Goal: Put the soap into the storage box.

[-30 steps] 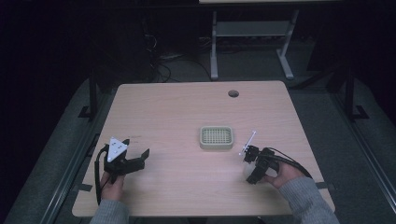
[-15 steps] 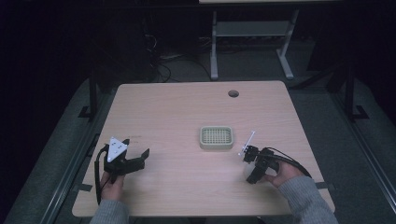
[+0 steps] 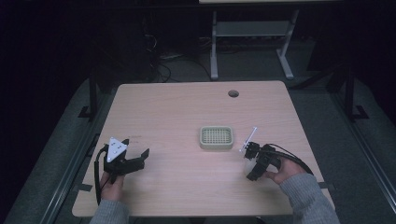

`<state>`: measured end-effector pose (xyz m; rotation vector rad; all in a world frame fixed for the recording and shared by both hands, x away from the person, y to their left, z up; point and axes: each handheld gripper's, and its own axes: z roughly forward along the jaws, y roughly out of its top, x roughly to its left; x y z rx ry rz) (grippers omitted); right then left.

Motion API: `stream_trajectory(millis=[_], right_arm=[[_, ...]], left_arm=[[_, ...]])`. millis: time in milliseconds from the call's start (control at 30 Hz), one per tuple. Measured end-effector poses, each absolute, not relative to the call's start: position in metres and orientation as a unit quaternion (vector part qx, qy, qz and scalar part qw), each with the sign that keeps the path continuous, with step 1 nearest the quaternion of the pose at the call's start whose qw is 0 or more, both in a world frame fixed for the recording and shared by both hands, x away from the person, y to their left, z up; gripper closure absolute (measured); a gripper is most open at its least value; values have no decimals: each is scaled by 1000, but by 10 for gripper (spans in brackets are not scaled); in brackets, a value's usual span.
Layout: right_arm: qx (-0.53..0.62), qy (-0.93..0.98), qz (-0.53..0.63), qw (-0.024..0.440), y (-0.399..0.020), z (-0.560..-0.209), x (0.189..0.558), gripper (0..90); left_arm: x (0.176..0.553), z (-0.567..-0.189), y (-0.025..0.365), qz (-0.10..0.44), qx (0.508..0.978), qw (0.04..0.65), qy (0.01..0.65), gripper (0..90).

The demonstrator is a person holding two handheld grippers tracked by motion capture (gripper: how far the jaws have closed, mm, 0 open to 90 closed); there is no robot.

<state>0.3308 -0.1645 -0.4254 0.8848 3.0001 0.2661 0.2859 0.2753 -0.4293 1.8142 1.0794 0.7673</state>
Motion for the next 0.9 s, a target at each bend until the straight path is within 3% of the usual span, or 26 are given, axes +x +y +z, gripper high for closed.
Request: stream_trajectory(millis=[900], right_arm=[[272,957,101,0,-158,-403,345,235]], left_arm=[[286,-429,275,306,730,433,431,148]])
